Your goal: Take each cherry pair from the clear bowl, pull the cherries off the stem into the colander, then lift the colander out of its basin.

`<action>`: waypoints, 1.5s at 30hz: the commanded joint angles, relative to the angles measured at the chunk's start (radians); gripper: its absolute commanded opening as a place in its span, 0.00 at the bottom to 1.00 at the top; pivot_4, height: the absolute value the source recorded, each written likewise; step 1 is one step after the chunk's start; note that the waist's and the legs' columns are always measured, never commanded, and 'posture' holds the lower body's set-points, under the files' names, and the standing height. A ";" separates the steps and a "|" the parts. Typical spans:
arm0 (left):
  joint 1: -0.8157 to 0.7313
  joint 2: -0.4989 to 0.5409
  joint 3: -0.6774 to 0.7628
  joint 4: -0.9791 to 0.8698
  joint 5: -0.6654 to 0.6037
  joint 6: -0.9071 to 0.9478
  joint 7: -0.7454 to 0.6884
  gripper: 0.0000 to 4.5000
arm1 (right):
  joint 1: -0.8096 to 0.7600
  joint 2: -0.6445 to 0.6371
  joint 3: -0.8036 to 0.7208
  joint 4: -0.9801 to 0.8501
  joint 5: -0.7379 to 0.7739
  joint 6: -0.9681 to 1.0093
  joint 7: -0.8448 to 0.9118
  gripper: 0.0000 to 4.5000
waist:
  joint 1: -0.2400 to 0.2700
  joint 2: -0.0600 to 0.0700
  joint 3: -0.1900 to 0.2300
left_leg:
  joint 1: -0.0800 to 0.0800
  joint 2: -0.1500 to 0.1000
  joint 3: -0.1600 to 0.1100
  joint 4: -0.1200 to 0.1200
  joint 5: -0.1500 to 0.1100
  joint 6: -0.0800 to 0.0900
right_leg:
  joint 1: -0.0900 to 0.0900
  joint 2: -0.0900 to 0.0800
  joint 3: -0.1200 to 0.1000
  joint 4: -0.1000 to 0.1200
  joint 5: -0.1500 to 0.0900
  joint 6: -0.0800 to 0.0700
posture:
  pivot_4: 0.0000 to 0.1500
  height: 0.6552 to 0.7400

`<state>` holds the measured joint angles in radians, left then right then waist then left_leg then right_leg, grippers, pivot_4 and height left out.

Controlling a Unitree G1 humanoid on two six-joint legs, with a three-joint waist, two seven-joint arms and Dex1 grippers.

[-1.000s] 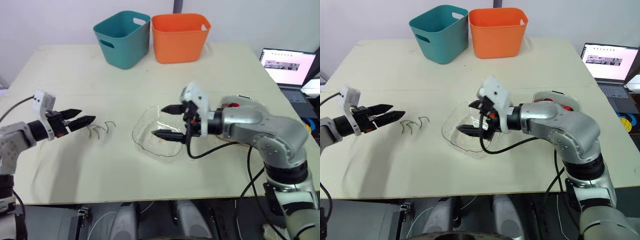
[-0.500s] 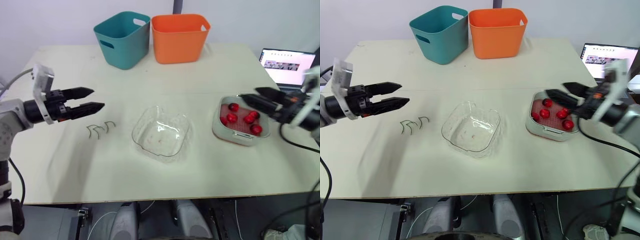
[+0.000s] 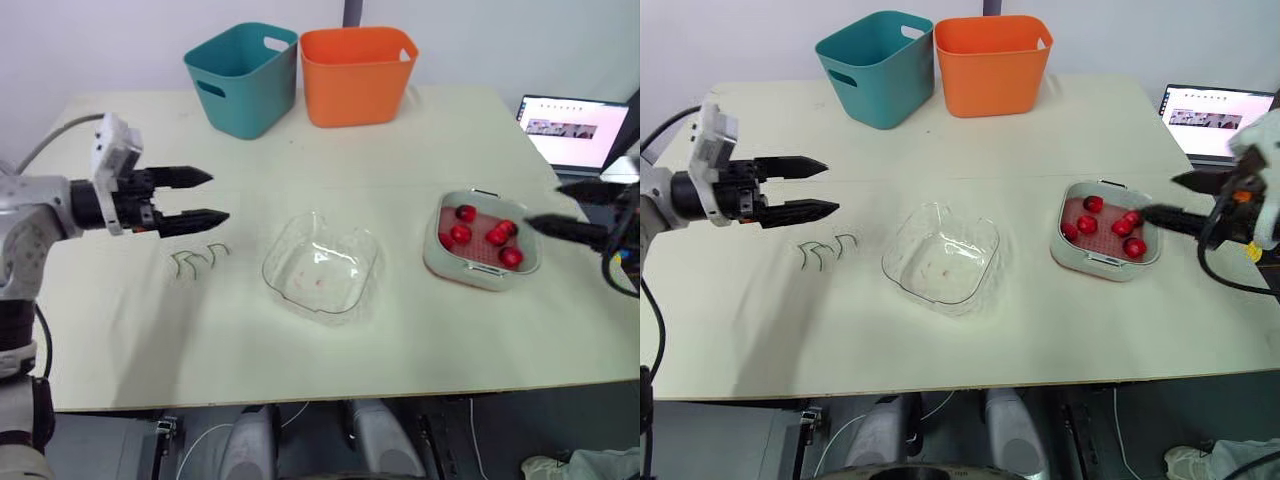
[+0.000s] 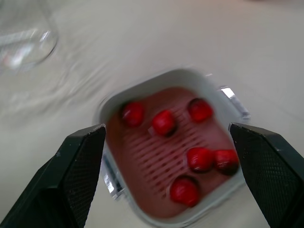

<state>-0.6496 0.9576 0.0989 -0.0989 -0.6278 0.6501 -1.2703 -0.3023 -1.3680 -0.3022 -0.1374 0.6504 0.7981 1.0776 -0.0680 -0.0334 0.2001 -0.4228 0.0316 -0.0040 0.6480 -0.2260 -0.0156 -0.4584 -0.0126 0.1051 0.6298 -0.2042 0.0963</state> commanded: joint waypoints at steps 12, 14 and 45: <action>-0.010 -0.130 -0.099 -0.328 -0.126 0.088 0.063 1.00 | -0.157 0.018 0.378 -0.014 -0.283 -0.204 0.189 1.00 | 0.000 0.001 0.000 | -0.001 0.000 0.000 0.001 0.000 0.000 | -0.001 0.001 0.000 0.001 0.000 0.000 | 1.00 1.00; -0.005 -0.121 -0.101 -0.349 -0.135 0.099 0.061 1.00 | -0.164 0.039 0.389 0.014 -0.312 -0.223 0.191 1.00 | 0.000 0.001 0.000 | -0.001 0.000 0.000 0.001 0.000 0.000 | -0.001 0.001 0.000 0.001 0.000 0.000 | 1.00 1.00; -0.032 -0.137 -0.142 -0.351 -0.106 0.086 0.097 1.00 | -0.173 0.103 0.361 0.013 -0.408 -0.197 0.221 0.09 | 0.002 0.001 0.000 | 0.000 0.000 -0.001 0.002 0.000 0.000 | 0.000 0.001 0.000 0.002 0.001 -0.001 | 1.00 1.00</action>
<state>-0.6655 0.8201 -0.0478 -0.4473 -0.7383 0.7550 -1.1749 -0.4506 -1.2285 0.1117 -0.0903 0.2350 0.5926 1.2836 -0.0664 -0.0328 0.2004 -0.4230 0.0312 -0.0048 0.6499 -0.2259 -0.0156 -0.4580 -0.0119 0.1052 0.6317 -0.2035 0.0957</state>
